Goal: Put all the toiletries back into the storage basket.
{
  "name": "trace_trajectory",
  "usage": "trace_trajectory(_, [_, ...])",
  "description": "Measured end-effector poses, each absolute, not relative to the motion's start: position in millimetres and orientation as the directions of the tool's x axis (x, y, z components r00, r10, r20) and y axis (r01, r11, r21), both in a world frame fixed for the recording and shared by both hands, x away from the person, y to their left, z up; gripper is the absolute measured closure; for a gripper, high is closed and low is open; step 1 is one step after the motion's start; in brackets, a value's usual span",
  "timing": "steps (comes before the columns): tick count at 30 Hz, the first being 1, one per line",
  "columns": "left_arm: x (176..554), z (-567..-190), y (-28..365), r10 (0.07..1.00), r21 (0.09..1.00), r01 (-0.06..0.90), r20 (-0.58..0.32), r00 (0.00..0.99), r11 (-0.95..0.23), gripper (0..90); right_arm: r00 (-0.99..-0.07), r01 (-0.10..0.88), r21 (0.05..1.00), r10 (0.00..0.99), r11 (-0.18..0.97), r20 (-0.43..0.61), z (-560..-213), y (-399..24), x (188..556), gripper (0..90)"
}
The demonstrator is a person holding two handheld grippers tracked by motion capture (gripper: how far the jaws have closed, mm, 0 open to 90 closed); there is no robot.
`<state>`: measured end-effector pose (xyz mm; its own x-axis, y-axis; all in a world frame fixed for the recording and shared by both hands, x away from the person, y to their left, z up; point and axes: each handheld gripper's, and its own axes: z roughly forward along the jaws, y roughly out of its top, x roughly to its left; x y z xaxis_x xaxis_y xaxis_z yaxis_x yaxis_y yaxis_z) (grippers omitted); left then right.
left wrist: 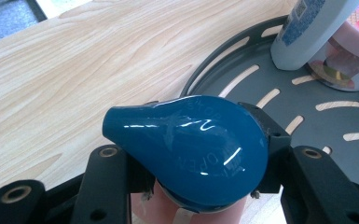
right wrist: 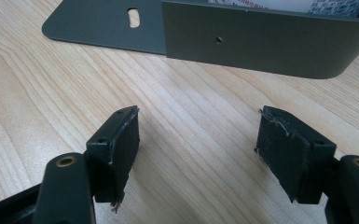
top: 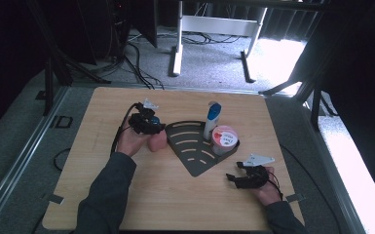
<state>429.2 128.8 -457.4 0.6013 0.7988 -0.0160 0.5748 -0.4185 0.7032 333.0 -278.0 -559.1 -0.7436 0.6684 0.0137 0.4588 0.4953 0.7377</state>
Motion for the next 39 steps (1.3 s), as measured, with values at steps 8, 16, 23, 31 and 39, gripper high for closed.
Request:
trace_trajectory(8, [429,-457,128,0.808,0.699,0.586,-0.020,0.588,-0.410,52.6,-0.744,0.458,0.738,0.668,0.495,0.014,-559,-278,333,29.3])
trace_trajectory(16, [425,-454,128,0.809,0.688,0.589,-0.006,0.588,-0.423,52.8,-0.744,0.460,0.739,0.668,0.493,0.017,-559,-278,333,29.3])
trace_trajectory(23, [423,-446,129,0.808,0.692,0.584,-0.001,0.589,-0.425,52.8,-0.744,0.459,0.739,0.668,0.493,0.017,-559,-278,333,29.3])
trace_trajectory(31, [421,-437,125,0.804,0.694,0.574,0.014,0.594,-0.436,52.8,-0.744,0.460,0.739,0.668,0.493,0.017,-559,-278,333,29.2])
trace_trajectory(39, [420,-429,122,0.799,0.697,0.564,0.021,0.600,-0.442,52.8,-0.744,0.460,0.739,0.668,0.493,0.017,-559,-278,333,29.2])
